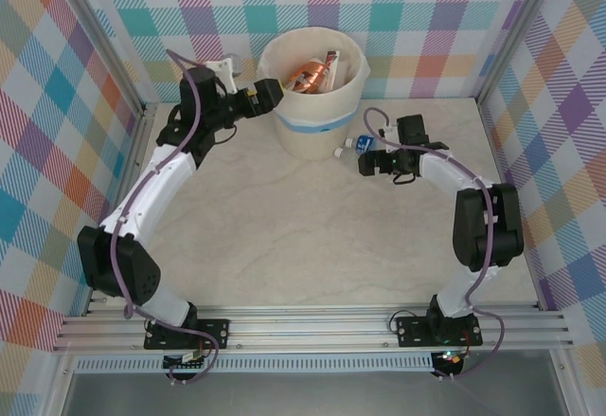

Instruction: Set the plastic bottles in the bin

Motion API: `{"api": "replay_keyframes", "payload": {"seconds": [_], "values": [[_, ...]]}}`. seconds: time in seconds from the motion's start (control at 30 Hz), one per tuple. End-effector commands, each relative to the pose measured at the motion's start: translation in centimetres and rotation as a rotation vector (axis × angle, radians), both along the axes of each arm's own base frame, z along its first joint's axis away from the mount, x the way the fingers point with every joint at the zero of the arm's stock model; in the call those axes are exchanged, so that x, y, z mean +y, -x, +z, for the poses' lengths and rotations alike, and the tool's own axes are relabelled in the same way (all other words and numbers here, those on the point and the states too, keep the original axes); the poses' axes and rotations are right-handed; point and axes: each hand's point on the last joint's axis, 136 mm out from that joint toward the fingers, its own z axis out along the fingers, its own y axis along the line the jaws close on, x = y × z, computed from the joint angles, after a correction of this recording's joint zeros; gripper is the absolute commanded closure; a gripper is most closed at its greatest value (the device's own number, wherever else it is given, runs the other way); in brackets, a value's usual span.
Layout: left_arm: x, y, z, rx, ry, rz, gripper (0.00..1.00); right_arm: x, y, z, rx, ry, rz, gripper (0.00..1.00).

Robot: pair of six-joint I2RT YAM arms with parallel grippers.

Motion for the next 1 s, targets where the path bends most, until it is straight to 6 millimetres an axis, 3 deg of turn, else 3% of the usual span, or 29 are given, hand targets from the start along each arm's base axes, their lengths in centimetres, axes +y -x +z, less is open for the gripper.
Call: {"api": "replay_keyframes", "payload": {"seconds": [0.0, 0.17, 0.43, 0.7, 0.8, 0.97], "values": [[2.3, 2.2, 5.1, -0.165, 0.074, 0.098, 0.00, -0.1, 0.3, -1.3, 0.045, 0.084, 0.118, 0.00], [4.4, 4.8, 1.8, -0.100, 0.042, 0.174, 0.00, 0.1, 0.3, -2.3, 0.095, 0.105, 0.170, 0.00], [10.3, 8.2, -6.1, 0.062, -0.021, 0.379, 0.00, 1.5, 0.9, -4.1, 0.171, 0.112, 0.233, 0.04], [12.8, 11.3, -13.6, 0.241, 0.006, 0.458, 0.00, 2.3, 0.8, -6.7, 0.241, 0.221, 0.190, 0.15], [13.4, 12.3, -15.1, 0.272, -0.004, 0.475, 0.00, 2.9, 1.1, -6.4, 0.227, 0.221, 0.189, 0.23], [14.2, 12.8, -16.5, 0.301, -0.002, 0.490, 0.00, 4.7, 3.1, -4.0, 0.164, 0.210, 0.216, 0.34]]}}
